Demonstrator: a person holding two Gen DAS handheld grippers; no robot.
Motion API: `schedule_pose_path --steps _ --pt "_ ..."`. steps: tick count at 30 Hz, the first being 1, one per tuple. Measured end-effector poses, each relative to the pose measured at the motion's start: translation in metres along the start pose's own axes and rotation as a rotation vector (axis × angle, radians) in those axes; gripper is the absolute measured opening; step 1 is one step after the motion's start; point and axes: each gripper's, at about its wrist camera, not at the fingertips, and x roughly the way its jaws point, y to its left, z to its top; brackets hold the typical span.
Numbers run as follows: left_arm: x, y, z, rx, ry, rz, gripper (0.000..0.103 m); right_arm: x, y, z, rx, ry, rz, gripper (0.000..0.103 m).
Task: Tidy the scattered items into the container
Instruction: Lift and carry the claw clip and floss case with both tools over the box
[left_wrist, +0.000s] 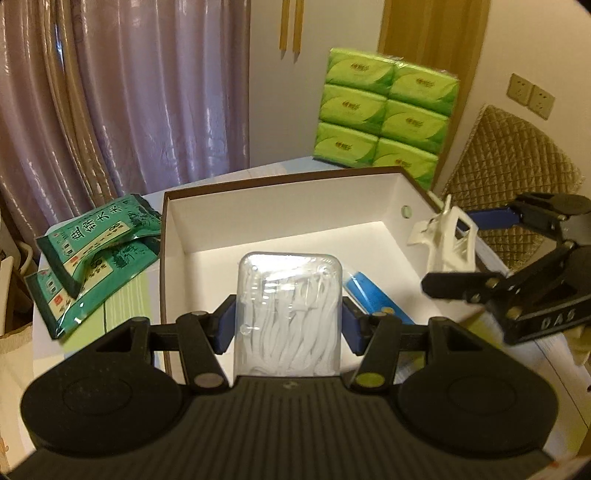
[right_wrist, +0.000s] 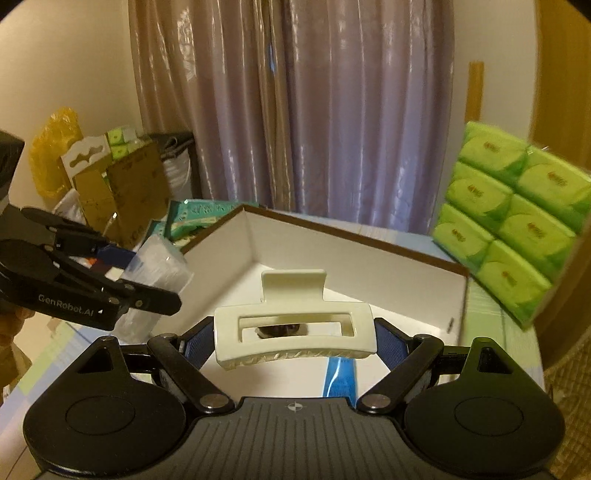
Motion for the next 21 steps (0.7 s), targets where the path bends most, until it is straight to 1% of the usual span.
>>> schedule_pose_path --steps 5,10,15,18,21 --pt "0.040 0.012 0.008 0.012 0.097 0.017 0.052 0.049 -0.009 0.008 0.008 0.105 0.018 0.086" --pt "0.076 0.020 0.007 0.016 0.183 0.019 0.052 0.087 -0.018 0.005 0.003 0.220 0.038 0.086" --pt "0.100 0.020 0.003 0.059 0.253 0.024 0.052 0.108 -0.026 0.002 0.009 0.297 0.073 0.085" --pt "0.112 0.021 0.001 0.080 0.296 0.018 0.052 0.117 -0.024 0.000 -0.025 0.342 0.095 0.086" --pt "0.122 0.020 -0.001 0.101 0.338 0.014 0.052 0.123 -0.022 -0.004 -0.052 0.375 0.097 0.086"
